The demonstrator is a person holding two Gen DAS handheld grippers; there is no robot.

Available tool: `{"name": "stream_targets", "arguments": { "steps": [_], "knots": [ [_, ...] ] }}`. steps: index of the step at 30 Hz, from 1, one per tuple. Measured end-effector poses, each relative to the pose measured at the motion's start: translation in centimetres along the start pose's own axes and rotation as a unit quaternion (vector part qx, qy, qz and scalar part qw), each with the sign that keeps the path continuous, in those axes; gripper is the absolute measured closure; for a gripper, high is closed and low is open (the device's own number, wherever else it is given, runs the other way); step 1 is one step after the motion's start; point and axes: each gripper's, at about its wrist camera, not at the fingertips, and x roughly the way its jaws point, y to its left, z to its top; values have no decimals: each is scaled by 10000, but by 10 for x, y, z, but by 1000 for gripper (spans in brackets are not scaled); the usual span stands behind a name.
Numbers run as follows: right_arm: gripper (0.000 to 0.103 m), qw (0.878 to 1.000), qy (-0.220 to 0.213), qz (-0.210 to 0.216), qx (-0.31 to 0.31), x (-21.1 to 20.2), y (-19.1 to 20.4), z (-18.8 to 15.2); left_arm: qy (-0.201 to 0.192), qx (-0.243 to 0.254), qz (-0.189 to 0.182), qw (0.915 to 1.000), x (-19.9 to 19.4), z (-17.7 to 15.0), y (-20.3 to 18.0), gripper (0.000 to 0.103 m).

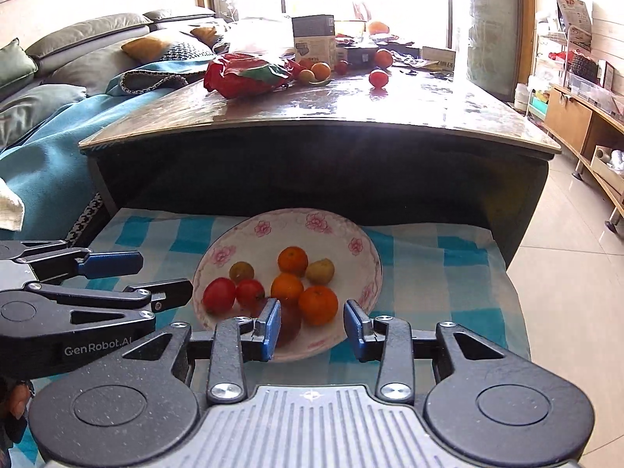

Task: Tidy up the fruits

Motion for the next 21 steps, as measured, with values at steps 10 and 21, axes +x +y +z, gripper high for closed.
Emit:
{"name": "stream_targets", "arguments": {
  "steps": [10,21],
  "knots": [
    [69,9997,102,1,229,-39,11,-30,-30,51,304,9995,-40,-31,-11,13],
    [67,9994,127,-50,306,-78,20,-57,-2,-142,518,9986,-73,-56,-14,0]
  ]
}}
